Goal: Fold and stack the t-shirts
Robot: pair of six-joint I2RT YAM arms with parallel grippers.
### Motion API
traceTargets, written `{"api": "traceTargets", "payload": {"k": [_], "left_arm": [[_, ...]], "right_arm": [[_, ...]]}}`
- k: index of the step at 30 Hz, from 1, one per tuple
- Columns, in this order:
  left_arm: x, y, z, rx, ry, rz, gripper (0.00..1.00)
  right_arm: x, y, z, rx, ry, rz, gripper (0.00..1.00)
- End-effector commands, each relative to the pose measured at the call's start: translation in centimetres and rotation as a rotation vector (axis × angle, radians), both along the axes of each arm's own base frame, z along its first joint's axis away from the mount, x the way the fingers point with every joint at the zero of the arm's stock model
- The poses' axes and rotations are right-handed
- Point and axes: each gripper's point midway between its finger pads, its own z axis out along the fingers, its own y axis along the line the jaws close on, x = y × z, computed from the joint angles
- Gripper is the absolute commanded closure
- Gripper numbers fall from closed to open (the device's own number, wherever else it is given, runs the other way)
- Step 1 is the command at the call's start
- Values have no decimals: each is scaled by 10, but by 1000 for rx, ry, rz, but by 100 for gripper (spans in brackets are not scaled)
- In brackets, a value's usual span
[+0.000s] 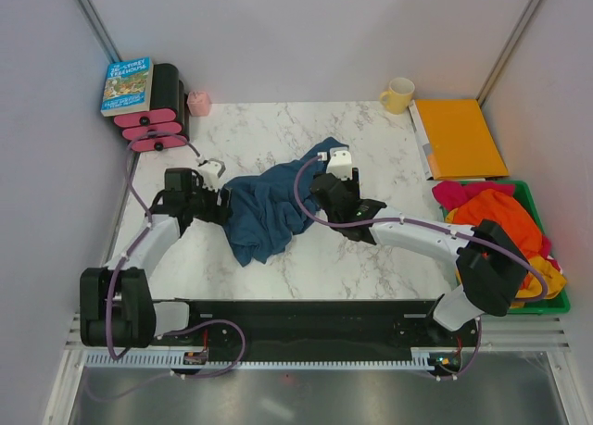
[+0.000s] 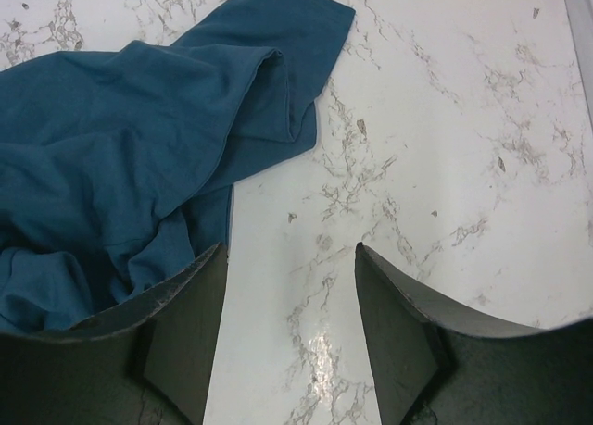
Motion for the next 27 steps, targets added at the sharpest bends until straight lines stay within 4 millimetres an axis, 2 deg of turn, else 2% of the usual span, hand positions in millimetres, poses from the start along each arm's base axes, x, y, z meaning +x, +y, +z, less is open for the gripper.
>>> {"api": "traceTargets", "payload": {"k": [1,8,10,13,18,23,27], "left_arm": [[-5,-8,17,-50,-45,-36,23],[-4,4,-21,-9,96,0,45],[-2,6,-23,-6,109,8,50],[0,7,-26,-2,120,13,52],[1,10,-36,9,153,27,51],[7,10,-48,9,190,32,39],[13,11,-59,20,224,38,39]], "right_arm": [[3,3,2,34,-18,-4,35],[-1,-1,0,37,-16,-9,36],[-1,-3,1,35,-17,-13,36],[-1,-4,0,30,-18,-14,35],[0,0,-2,28,-12,-7,36],[0,3,-6,32,-3,-1,36],[0,3,-10,30,3,-3,36]]}}
